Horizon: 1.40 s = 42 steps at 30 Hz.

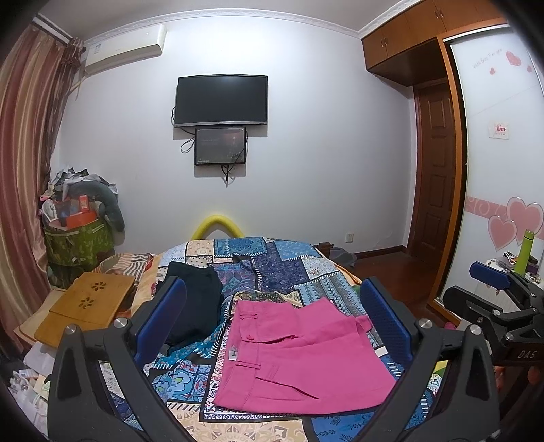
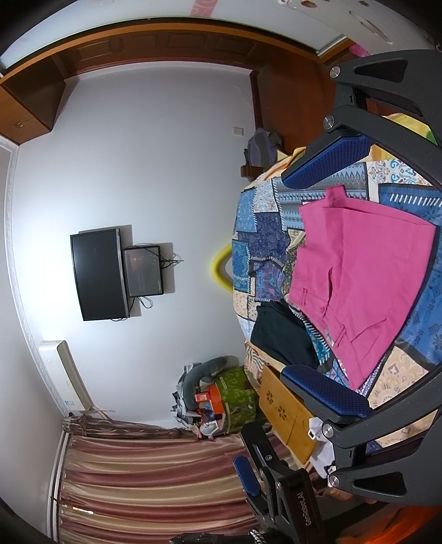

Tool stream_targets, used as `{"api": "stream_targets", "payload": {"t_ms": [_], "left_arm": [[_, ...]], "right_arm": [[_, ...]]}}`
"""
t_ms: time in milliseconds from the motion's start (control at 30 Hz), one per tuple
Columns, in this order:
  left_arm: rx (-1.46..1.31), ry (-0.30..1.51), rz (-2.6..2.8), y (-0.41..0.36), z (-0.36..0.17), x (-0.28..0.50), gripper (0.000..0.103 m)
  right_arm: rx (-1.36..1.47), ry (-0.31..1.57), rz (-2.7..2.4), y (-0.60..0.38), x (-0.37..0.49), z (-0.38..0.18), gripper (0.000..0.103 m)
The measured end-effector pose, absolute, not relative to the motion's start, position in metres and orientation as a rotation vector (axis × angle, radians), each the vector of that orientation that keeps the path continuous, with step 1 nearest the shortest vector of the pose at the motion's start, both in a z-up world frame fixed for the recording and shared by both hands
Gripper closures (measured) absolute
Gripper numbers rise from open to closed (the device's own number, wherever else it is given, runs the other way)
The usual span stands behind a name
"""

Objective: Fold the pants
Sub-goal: 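Lower both grippers onto the pink trousers' waistband and close them on it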

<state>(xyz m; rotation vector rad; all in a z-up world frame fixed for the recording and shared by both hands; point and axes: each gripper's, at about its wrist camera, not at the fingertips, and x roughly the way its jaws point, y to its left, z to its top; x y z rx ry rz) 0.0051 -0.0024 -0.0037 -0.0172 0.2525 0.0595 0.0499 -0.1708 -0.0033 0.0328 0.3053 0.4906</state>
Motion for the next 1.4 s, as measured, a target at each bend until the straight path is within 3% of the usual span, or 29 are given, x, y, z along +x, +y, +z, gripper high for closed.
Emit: {"api": "stream_targets", "payload": {"t_ms": [467,1000,1133,1267,1400], "left_arm": [[-0.026,0.303,0.059,0.003,-0.013,0.030,0.000],[-0.036,0.690,0.073,0.054,-0.097,0.173,0.000],[-0.020,0.783,0.077,0.071,-0.125,0.208,0.002],[-0.013,0.887,0.083,0.086,-0.153,0.239,0.018],[-0.030,0.987,0.075,0.097,-0.181,0.263,0.019]], "right_arm": [[0.041,0.353,0.465,-0.169,0.069,-0.018,0.000],[0.023,0.599,0.346,-0.178,0.154,-0.092,0.001],[0.019,0.683,0.360,-0.181,0.176,-0.112,0.011],[0.027,0.761,0.388,-0.184,0.195,-0.133,0.022],[0.046,0.837,0.417,-0.185,0.215,-0.150,0.034]]}}
